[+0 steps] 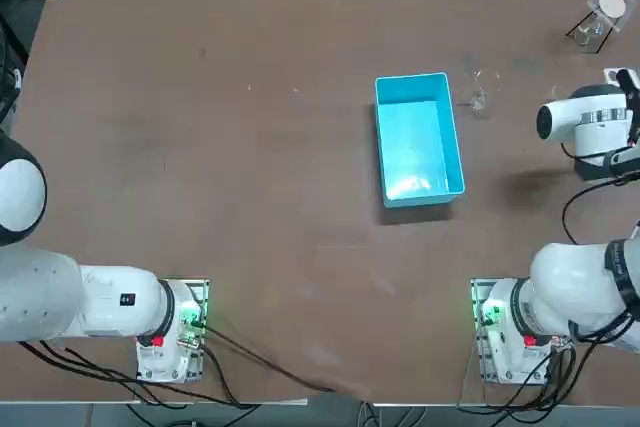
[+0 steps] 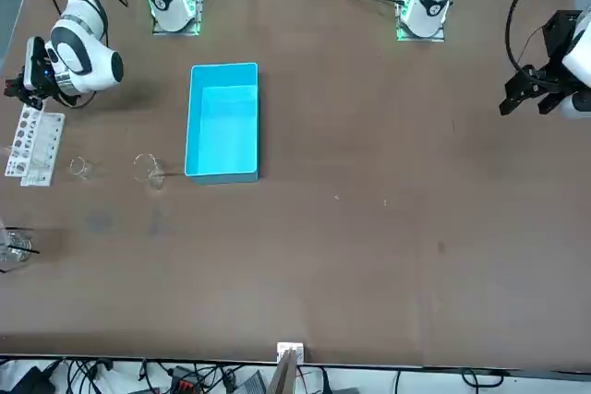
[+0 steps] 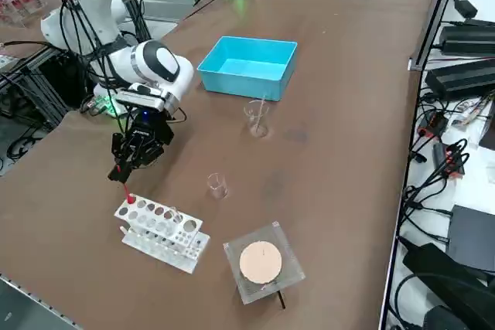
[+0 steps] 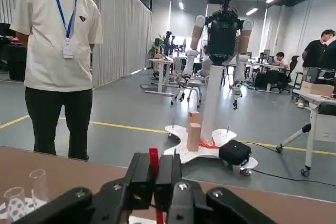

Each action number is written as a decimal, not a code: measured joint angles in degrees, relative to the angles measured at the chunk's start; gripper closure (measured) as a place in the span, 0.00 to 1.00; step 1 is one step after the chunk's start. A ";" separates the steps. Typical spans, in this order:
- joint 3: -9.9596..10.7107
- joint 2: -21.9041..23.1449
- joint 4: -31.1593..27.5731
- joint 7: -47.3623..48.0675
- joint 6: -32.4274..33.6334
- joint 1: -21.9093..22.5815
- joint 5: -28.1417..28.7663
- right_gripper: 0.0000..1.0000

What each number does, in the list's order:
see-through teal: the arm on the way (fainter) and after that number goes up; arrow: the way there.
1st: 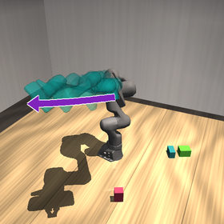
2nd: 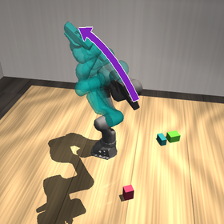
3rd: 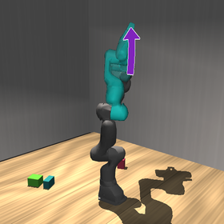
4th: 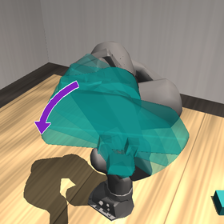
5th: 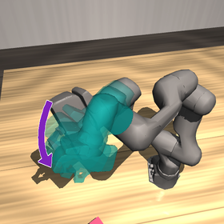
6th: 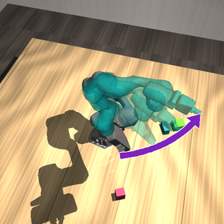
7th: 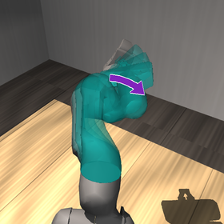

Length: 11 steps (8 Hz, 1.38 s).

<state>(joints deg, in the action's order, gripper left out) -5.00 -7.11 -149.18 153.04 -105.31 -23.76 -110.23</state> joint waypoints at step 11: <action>-0.50 -2.67 21.42 -24.65 -2.31 12.93 26.99 0.95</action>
<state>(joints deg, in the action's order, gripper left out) -5.50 -9.78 -127.76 128.40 -107.62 -10.83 -83.24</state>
